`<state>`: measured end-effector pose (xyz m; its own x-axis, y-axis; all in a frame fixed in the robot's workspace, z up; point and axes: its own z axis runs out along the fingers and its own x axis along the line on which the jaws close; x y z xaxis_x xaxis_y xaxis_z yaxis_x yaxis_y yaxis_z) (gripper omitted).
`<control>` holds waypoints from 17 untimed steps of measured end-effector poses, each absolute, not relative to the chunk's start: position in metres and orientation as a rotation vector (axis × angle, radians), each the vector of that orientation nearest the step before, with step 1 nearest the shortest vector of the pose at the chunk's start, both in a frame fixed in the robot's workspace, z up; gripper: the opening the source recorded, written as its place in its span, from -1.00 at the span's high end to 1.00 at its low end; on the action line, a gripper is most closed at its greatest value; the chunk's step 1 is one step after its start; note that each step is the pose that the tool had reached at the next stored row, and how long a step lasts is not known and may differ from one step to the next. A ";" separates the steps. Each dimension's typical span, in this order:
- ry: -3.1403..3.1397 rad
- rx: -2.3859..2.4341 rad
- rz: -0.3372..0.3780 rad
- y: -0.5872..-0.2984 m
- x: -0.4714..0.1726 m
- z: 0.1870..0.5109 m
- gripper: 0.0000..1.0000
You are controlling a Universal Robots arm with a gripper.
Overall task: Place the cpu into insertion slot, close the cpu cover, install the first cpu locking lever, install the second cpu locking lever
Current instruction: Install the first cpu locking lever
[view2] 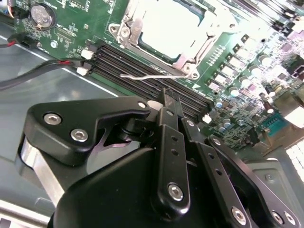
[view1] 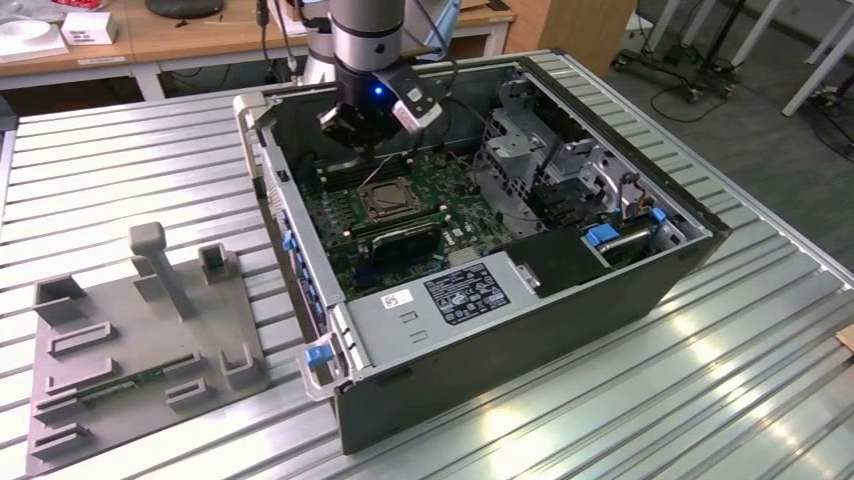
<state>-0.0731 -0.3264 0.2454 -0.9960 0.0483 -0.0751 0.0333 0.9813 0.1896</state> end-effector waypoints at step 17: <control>3.050 0.062 0.263 -0.323 -0.067 0.240 0.79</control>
